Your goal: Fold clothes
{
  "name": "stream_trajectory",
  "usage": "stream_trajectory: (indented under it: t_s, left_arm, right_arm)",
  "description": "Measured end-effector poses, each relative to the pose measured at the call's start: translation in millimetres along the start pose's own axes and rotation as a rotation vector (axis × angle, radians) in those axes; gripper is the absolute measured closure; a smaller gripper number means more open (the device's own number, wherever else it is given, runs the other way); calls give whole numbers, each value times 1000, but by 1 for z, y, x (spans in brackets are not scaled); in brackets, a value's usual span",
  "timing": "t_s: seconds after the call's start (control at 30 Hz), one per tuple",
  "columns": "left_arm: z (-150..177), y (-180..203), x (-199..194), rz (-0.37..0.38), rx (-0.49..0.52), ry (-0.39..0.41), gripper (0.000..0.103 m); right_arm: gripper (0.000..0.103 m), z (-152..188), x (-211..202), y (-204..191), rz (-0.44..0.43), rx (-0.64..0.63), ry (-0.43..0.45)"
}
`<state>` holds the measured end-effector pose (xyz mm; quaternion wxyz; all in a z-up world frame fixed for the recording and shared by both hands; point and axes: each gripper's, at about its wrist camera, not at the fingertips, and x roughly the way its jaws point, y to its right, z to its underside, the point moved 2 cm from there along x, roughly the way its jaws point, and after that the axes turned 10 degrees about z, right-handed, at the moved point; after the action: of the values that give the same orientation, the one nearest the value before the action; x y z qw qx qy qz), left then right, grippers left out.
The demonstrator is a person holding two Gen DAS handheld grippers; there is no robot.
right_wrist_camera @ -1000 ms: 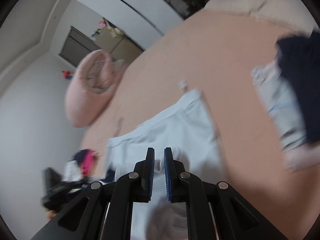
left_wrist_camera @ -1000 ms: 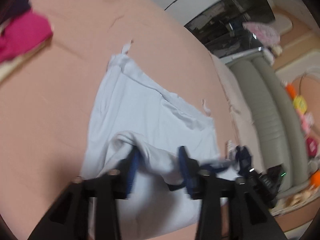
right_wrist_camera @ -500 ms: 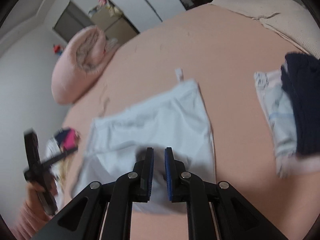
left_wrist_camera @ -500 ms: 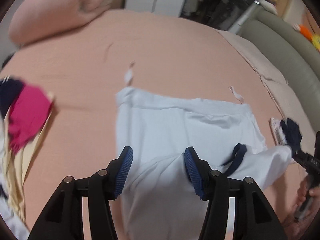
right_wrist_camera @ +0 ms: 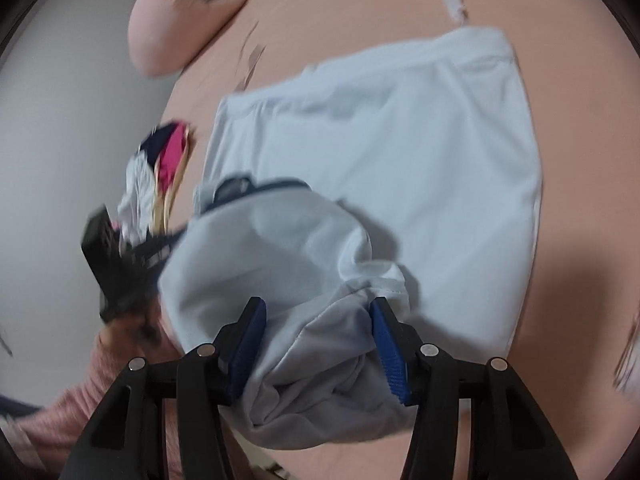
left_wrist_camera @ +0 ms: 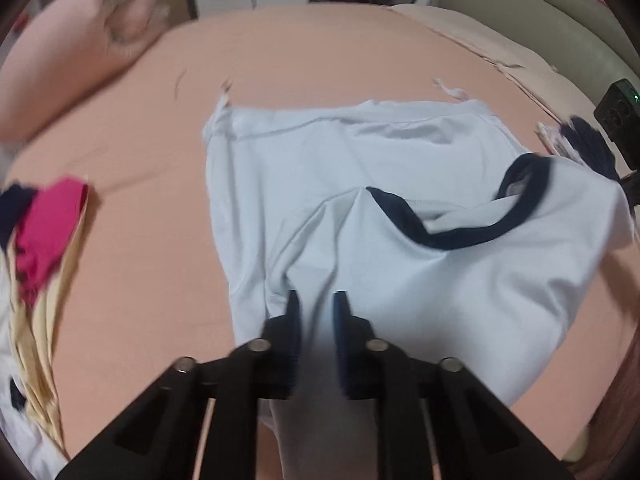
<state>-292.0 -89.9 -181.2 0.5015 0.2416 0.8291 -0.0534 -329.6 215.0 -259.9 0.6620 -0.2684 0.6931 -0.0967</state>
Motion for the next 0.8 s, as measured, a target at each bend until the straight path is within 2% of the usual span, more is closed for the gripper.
stream_trajectory:
  t_s: [0.1,0.17,0.27,0.3,0.33,0.37,0.43,0.47,0.5,0.53,0.57,0.6,0.7,0.77,0.8]
  left_arm:
    - [-8,1,-5,-26,40,36,96]
    - [-19,-2,-5,-26,52,48,96]
    - [-35,-6,0,-59,74,62,96]
    - [-39,-8,1,-47,67,59,97]
    - [-42,-10,2,-27,54,53,96]
    - [-41,-13,5,24,18,32,96]
    - [-38,-19,9,117,-52,-7,96]
    - [-33,-20,11,125,-69,-14,96]
    - [-28,-19,12,101,-63,-16,96]
    - [-23,-18,14,80,-55,-19,95]
    - [-19,-15,17,70,-43,-23,95]
    - [-14,-13,20,61,-32,-28,95]
    - [-11,-13,17,57,-53,-7,95]
    - [-13,-20,8,80,-93,17,95]
    - [-14,-23,5,87,-107,27,92]
  right_arm:
    - [50,24,10,4,81,-33,-30]
    - [54,33,9,6,132,-48,-5]
    - [54,32,-3,4,62,-12,78]
    - [54,31,-8,3,38,0,106]
    - [54,29,-5,3,-20,32,98]
    - [54,26,-3,3,-78,64,89]
    - [54,23,7,0,-88,87,71]
    - [54,21,12,-2,-43,81,65]
    - [54,21,17,-5,-5,61,69]
    - [59,23,19,-8,8,46,86]
    - [90,23,21,-12,28,29,102]
    - [97,23,21,-14,47,20,113]
    - [97,21,14,-22,111,-12,166]
    - [97,20,6,-27,154,-36,208]
    - [97,20,-1,-30,181,-50,235]
